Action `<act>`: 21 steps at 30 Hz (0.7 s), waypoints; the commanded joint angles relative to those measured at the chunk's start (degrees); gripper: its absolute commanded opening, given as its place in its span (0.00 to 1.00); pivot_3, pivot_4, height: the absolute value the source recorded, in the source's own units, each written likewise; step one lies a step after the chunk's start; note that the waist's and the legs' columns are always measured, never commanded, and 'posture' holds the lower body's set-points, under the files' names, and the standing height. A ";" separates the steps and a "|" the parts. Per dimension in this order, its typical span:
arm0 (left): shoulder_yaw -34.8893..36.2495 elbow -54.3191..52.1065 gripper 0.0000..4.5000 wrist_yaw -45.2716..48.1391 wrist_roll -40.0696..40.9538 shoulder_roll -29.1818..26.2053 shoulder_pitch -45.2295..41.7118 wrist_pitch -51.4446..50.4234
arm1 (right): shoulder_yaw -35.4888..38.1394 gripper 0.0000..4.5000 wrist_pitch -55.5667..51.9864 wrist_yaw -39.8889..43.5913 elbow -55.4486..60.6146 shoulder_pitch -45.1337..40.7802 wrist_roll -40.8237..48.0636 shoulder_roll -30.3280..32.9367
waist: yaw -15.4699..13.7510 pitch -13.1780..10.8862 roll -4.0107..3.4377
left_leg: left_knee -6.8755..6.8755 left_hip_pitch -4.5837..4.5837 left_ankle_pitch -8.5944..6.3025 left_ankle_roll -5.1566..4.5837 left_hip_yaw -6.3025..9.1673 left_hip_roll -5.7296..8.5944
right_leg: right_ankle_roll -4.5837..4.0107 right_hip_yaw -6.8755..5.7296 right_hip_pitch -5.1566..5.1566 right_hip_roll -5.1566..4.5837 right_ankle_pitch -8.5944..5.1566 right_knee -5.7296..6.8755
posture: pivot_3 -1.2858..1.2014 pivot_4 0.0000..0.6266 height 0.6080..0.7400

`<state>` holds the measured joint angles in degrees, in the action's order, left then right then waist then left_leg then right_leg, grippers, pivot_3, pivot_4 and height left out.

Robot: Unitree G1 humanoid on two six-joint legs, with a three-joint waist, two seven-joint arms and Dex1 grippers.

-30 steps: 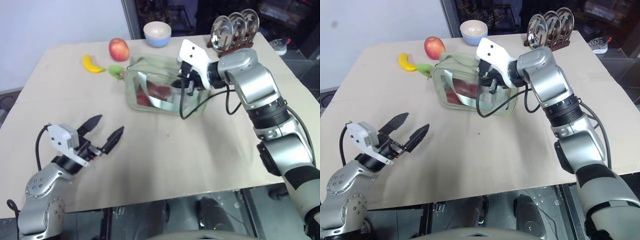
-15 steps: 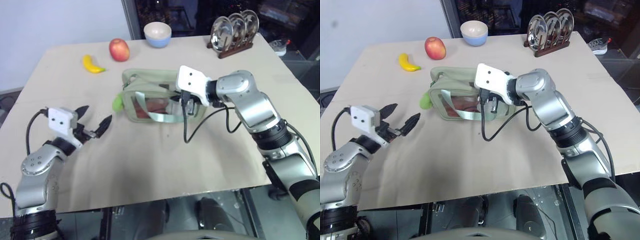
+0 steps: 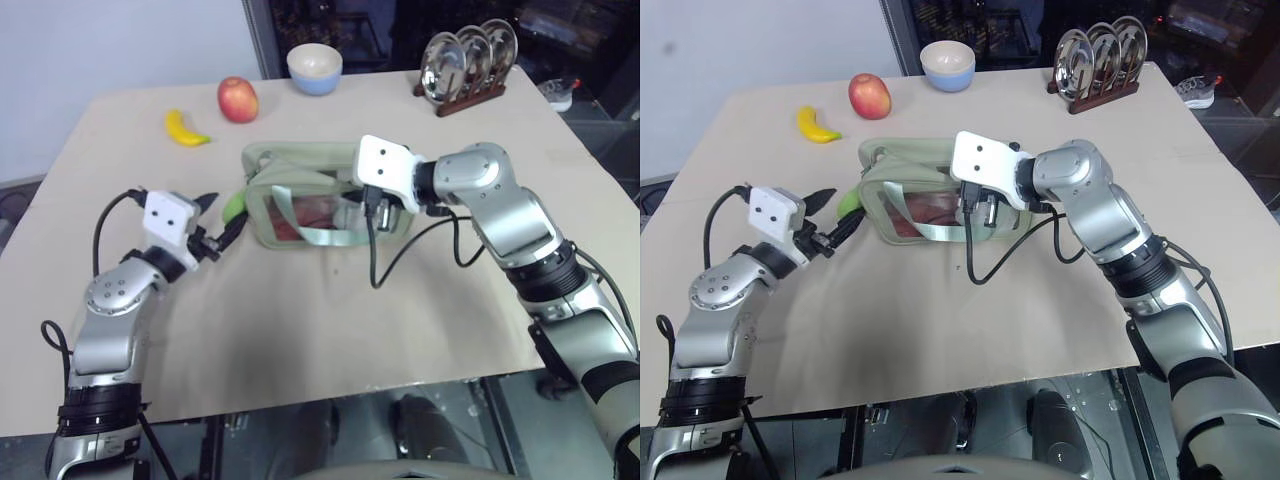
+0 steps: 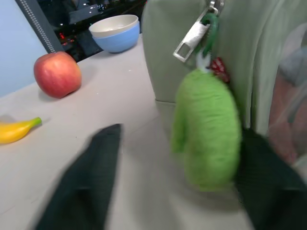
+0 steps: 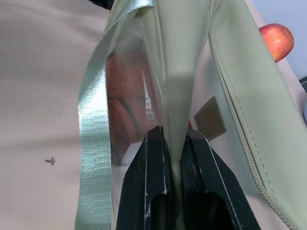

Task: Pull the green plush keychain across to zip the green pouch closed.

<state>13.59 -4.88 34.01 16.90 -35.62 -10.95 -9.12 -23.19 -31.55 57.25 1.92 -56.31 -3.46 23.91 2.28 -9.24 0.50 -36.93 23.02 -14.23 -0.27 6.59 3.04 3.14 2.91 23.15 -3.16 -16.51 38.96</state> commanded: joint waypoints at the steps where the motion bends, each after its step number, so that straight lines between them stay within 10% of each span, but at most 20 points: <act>1: 2.32 -1.69 0.32 0.21 1.43 -0.02 0.09 0.82 | 0.55 0.00 0.80 -0.87 0.95 -0.24 -0.16 0.01 | 0.03 0.00 0.00 | 0.00 0.00 0.00 0.00 0.00 0.00 | 0.00 0.00 0.00 0.00 0.00 0.00 | 0.52 0.24 1.00; 4: 4.74 -2.35 0.01 2.05 3.77 -1.15 2.41 -0.03 | 0.78 0.00 1.10 -1.24 0.45 -0.33 -0.11 -0.14 | 0.28 0.00 0.00 | 0.00 0.01 0.00 0.00 -0.01 -0.01 | 0.00 0.03 0.00 0.01 0.00 0.00 | 0.52 0.24 1.00; 21: -5.95 7.29 0.01 0.84 -25.05 -17.52 -19.36 38.04 | 0.38 0.00 1.91 -1.86 -0.60 -0.08 -0.02 -1.57 | 0.25 -0.01 0.01 | -0.03 0.07 0.00 0.01 -0.05 0.06 | 0.01 0.06 0.06 -0.02 0.00 0.02 | 0.52 0.24 1.00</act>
<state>9.24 1.19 34.13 -5.60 -51.68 -28.63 23.85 -23.22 -29.91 55.74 0.93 -56.27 -3.56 22.42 2.53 -9.25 0.50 -36.93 23.09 -14.23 -0.26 6.51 3.10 3.14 2.99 23.25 -3.16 -16.51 38.99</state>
